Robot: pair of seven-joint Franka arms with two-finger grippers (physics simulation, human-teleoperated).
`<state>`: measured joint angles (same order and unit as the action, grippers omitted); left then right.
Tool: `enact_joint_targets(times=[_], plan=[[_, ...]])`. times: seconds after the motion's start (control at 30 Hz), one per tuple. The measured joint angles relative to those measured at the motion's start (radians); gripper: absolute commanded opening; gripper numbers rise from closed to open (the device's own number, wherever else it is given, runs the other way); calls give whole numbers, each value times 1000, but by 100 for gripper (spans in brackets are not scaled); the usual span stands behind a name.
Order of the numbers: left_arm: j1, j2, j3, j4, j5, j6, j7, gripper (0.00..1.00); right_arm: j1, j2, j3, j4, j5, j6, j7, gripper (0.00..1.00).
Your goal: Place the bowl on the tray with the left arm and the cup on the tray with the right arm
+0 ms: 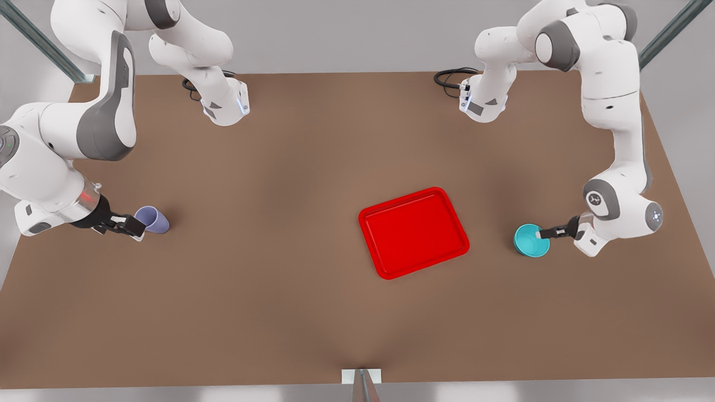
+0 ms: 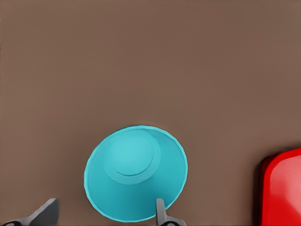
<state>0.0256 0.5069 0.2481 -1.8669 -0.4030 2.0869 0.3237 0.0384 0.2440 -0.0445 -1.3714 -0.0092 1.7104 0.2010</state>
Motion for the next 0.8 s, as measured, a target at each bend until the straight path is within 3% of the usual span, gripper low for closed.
enact_joint_targets(times=[0.37,0.43,0.53,0.57,0.67,0.8], plan=[[11,83,0,0,-21,45,18,100,0,0,0,0,0,0,0,100],[11,89,-1,0,-22,48,16,84,1,1,0,0,0,0,0,100],[10,90,-1,0,-23,36,12,37,0,0,0,0,0,0,0,100],[10,90,-1,0,-23,35,11,30,0,0,0,0,0,0,0,100],[8,100,-6,0,-24,43,8,21,0,0,0,0,0,0,0,100],[7,110,-7,8,-25,48,8,21,0,0,0,0,0,0,0,100]])
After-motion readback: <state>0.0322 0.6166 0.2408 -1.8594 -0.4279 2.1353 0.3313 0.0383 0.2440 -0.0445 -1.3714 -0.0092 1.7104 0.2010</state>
